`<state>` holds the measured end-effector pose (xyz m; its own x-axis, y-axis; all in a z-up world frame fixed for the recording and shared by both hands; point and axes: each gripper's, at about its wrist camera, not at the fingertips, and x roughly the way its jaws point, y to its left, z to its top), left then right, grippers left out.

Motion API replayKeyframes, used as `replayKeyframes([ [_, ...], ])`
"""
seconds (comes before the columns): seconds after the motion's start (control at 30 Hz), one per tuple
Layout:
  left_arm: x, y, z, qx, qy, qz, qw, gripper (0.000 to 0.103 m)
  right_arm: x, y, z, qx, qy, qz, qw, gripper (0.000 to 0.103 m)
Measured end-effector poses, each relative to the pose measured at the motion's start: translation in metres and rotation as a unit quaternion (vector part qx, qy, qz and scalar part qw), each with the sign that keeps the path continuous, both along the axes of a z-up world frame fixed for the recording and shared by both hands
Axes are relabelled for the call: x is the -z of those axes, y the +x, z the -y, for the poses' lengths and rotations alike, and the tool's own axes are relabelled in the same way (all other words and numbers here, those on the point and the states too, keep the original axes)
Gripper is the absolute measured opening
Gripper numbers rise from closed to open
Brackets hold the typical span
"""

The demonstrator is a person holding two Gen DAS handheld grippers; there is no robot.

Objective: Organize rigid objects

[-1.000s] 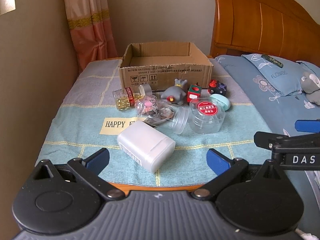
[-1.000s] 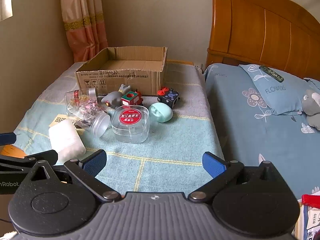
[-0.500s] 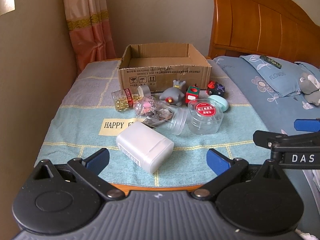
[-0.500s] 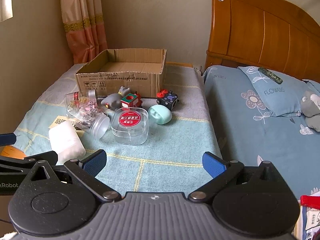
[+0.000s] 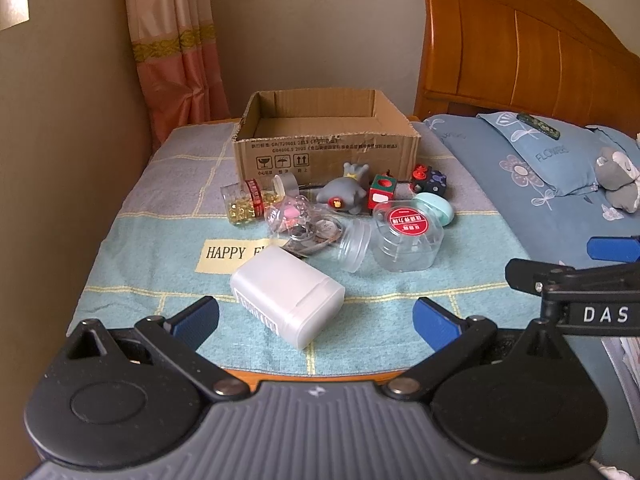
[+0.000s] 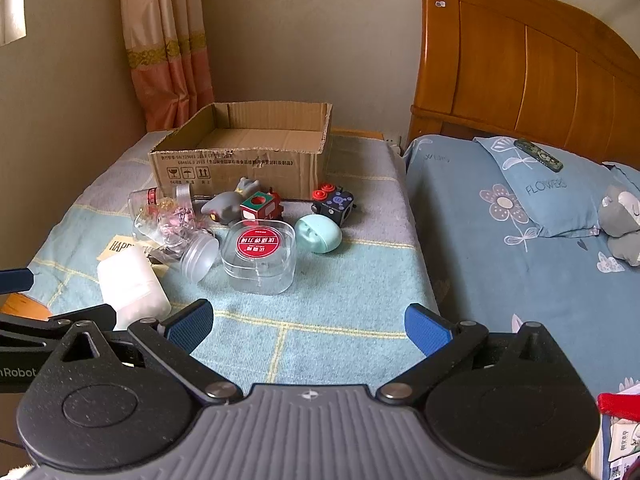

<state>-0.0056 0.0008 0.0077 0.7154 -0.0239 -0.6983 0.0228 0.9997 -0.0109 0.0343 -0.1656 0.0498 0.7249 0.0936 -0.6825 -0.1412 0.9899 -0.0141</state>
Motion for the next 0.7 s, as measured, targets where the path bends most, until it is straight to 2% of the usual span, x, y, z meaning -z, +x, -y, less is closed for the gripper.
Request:
replayKeyframes([
  [0.7, -0.0025, 0.0067, -0.0021, 0.023, 0.001, 0.005, 0.9997, 0.102, -0.0058, 0.0048, -0.0062, -0.017, -0.017, 0.013, 1.000, 0.103],
])
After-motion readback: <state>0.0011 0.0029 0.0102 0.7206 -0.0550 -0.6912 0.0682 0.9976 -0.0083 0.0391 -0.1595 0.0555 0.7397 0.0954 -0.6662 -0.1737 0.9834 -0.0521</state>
